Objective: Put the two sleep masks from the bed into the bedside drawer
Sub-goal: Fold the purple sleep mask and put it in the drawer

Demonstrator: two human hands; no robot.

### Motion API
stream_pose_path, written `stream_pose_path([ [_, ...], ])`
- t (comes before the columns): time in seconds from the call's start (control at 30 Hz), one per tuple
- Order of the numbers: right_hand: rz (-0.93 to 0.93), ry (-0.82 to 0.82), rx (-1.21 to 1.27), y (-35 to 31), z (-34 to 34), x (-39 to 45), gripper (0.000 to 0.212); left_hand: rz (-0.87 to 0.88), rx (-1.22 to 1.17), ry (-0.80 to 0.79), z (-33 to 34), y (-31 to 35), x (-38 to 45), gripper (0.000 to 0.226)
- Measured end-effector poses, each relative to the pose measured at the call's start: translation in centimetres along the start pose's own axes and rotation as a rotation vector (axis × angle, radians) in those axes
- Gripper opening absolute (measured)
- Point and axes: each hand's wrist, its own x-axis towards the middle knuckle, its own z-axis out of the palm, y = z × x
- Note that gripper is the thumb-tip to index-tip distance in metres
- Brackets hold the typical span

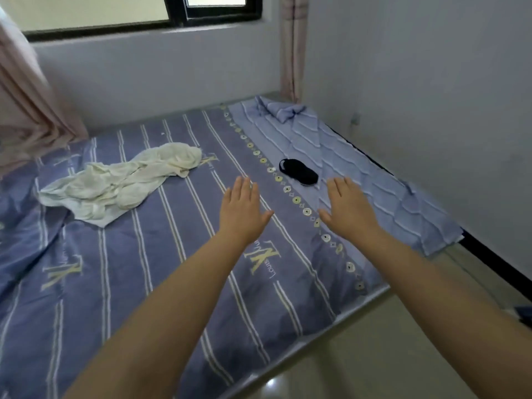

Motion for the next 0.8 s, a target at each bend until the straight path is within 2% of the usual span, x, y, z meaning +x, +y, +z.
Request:
stream_pose_path([
  [0.27,-0.023,-0.027,-0.057,9.9,5.1,17.0,0.062,-0.063,0.001,-0.046,5.4,0.7,18.5,0.070],
  [0.4,0.004,-0.111,-0.015,13.6,9.9,25.6,0.068,-0.141,-0.033,-0.119,9.8,0.1,26.9,0.070],
  [0.6,0.008,-0.218,0.076,17.8,18.7,33.6,0.066,-0.225,-0.109,-0.191,17.9,1.1,34.4,0.070],
  [0.73,-0.063,-0.372,0.025,19.9,25.7,38.2,0.066,-0.323,-0.187,-0.266,25.2,2.2,37.1,0.069],
  [0.8,-0.120,-0.380,0.028,20.7,29.0,40.1,0.065,-0.383,-0.223,-0.315,28.9,2.9,37.9,0.069],
])
